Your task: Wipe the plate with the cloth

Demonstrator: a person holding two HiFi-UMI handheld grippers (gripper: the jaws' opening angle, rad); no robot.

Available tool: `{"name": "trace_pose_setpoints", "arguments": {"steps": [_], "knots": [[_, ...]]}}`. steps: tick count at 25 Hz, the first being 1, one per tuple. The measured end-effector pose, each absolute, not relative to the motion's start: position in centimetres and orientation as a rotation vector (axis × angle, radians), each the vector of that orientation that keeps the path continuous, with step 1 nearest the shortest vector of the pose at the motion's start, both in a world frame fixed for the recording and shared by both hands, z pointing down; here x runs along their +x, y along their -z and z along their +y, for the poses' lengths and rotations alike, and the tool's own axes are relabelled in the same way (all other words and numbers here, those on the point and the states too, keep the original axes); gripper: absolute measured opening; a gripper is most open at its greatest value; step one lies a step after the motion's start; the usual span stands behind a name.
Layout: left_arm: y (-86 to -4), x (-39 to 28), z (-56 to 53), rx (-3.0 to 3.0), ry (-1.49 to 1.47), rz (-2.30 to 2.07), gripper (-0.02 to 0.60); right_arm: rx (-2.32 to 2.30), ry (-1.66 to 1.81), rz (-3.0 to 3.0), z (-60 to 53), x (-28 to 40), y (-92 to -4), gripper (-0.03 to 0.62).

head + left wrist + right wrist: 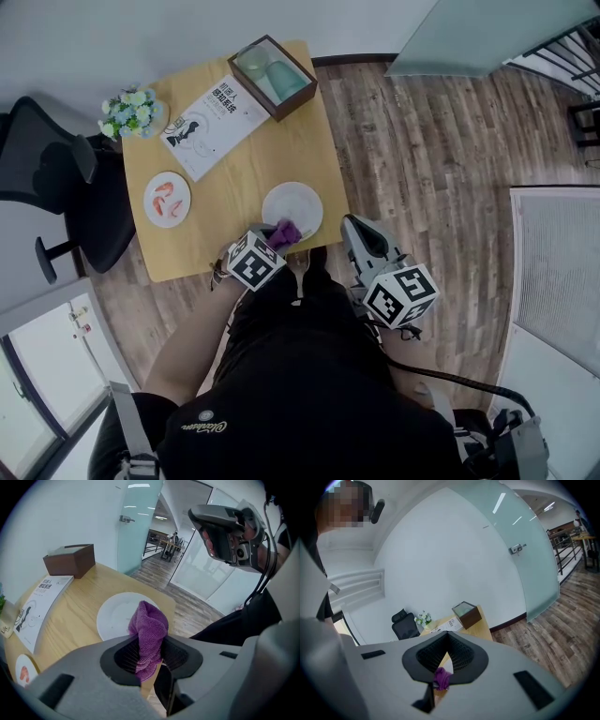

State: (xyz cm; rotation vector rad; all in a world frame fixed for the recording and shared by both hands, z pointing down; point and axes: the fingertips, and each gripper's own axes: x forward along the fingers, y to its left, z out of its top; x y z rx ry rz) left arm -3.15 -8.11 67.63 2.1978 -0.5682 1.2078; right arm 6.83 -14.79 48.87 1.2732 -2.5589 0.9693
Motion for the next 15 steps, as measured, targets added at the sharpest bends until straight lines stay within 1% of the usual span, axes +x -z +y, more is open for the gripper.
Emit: {"name": "trace_pose_setpoints", "arguments": {"steps": [7, 15], "knots": [[-66.9, -2.9, -8.8, 2.198, -1.160, -0.577, 0.127, 1.288, -0.974, -2.554, -14.7, 7.2, -49.0, 0.000], [-65.8, -2.7, -16.8, 2.251, -1.148, -0.706, 0.127, 1.282, -0.972, -2.556, -14.6, 7.2, -48.9, 0.000]]}}
